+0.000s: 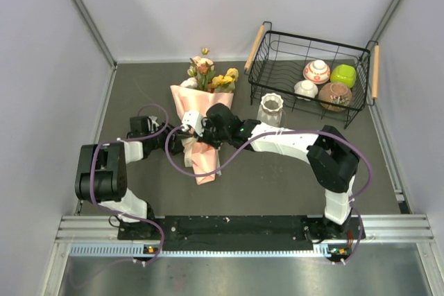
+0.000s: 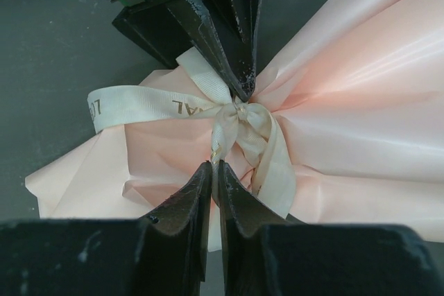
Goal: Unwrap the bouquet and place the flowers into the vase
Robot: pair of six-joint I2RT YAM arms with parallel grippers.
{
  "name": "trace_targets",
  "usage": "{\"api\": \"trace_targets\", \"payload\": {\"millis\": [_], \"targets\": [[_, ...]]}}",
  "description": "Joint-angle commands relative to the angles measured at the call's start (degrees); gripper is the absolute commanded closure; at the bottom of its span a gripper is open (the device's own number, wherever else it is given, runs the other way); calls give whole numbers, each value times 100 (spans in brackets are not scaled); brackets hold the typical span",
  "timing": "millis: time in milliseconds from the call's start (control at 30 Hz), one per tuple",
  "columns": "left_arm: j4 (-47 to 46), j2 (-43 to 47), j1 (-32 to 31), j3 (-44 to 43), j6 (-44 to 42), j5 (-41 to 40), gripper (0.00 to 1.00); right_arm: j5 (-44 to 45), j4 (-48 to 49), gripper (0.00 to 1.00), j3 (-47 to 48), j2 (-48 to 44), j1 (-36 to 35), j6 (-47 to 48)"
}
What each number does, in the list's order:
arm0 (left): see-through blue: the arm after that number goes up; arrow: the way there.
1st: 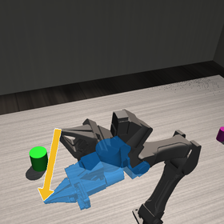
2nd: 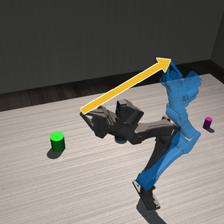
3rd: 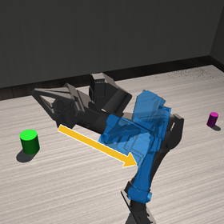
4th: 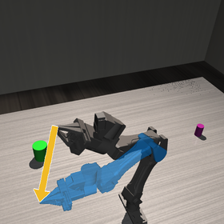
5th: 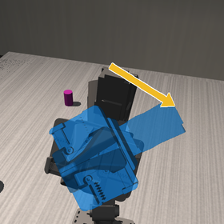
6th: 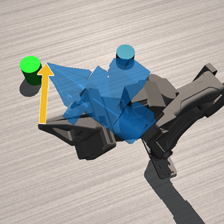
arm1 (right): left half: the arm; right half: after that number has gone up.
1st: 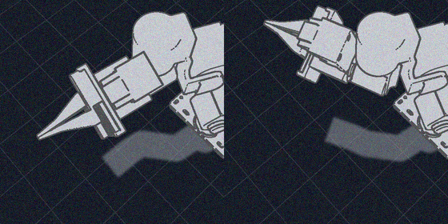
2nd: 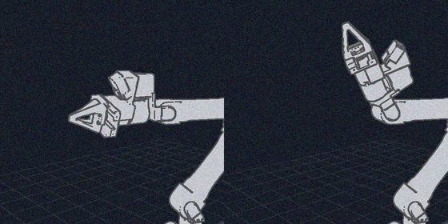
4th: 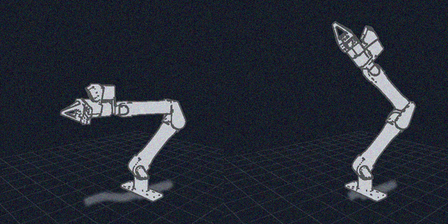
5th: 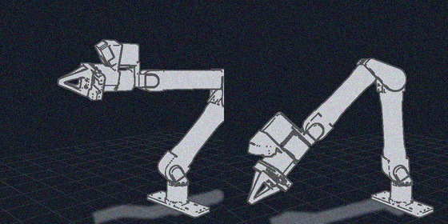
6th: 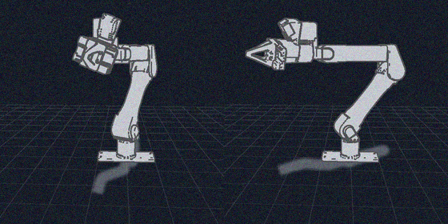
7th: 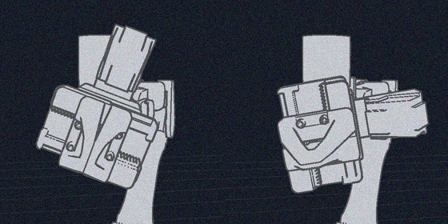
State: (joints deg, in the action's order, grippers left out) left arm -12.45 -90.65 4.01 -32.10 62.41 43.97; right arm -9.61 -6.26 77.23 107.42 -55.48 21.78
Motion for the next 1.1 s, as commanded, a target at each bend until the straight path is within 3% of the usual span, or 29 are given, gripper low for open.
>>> {"api": "trace_targets", "payload": {"millis": [0, 233, 267, 500, 900, 1067], "targets": [[22, 170, -23, -262, -264, -256, 50, -120, -15, 91, 169, -142, -77, -86], [243, 241, -14, -446, -476, -468, 66, -173, -7, 97, 178, -107, -85, -86], [234, 215, -6, -473, -493, -433, 75, -173, -7, 98, 178, -107, -94, -95], [234, 294, -14, -464, -502, -503, 100, -191, -7, 100, 169, -142, -129, -174], [1218, 1101, -49, -579, -1381, -1092, 100, 195, -103, 100, -85, -388, -200, -376], [1218, 1190, -76, -446, -1442, -1057, 100, 791, -760, 100, 124, -336, -200, -1157]]}}
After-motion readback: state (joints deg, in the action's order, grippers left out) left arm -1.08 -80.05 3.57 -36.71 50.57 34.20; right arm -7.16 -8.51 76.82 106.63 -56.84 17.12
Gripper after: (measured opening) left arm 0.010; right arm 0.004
